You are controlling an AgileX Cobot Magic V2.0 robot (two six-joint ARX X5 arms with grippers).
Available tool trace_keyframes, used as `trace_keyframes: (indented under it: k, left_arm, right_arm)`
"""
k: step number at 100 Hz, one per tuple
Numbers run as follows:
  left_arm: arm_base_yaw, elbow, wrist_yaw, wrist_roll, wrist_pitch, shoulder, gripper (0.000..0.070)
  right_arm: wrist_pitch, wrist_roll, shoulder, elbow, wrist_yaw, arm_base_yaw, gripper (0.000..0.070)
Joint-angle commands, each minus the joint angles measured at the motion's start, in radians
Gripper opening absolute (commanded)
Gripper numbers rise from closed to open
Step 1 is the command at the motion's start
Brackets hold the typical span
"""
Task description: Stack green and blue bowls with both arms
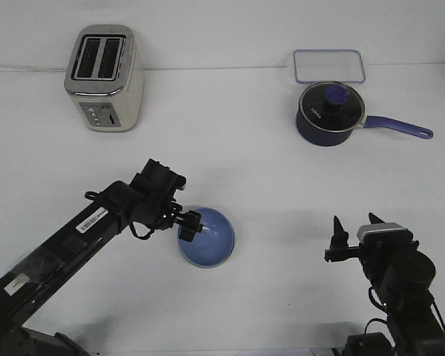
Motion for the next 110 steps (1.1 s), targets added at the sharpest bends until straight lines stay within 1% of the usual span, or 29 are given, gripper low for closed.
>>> trace_keyframes:
  k: [1,22,24,39,43,57,66,79,94,110]
  left_arm:
    - [0.006,0.024,-0.001,0.002,-0.004,0.005,0.0506]
    - [0.071,0.044,-0.012,0.021,-0.005,-0.091,0.0506]
    - [0.082,0.044,-0.02,0.021,-0.003,-0.105,0.0507]
    - [0.177,0.043,-0.176,0.028,0.0,-0.229,0.0506]
    - [0.205,0.043,-0.203,0.029,0.0,-0.264,0.0507]
    - [0.306,0.038,-0.236,0.029,0.007,-0.396,0.0506]
    - [0.348,0.009,-0.239,0.029,0.034,-0.488,0.0506]
    - [0.371,-0.079,-0.239,0.036,0.089,-0.619,0.0506]
    - [0.371,-0.254,-0.239,0.034,0.169,-0.763,0.0506]
    - [0.371,-0.469,-0.24,-0.005,0.262,-0.892,0.0506]
  right_arm:
    - [0.012,0.001,0.003,0.011,0.004,0.001,0.053]
    - [0.012,0.001,0.003,0.011,0.003,0.001,0.053]
    - [0.012,0.001,0.003,0.011,0.004,0.001,0.053]
    - [0.012,0.001,0.003,0.011,0.004,0.001,0.053]
    - [0.012,0.001,0.003,0.011,0.003,0.001,0.053]
    - [0.012,0.0,0.003,0.011,0.003,0.001,0.053]
    - [0.012,0.0,0.003,0.011,0.004,0.001,0.053]
    - [0.012,0.0,0.003,0.011,0.004,0.001,0.053]
    - [0.012,0.001,0.003,0.011,0.004,0.001,0.053]
    - [0.011,0.001,0.003,0.011,0.004,0.001,0.053]
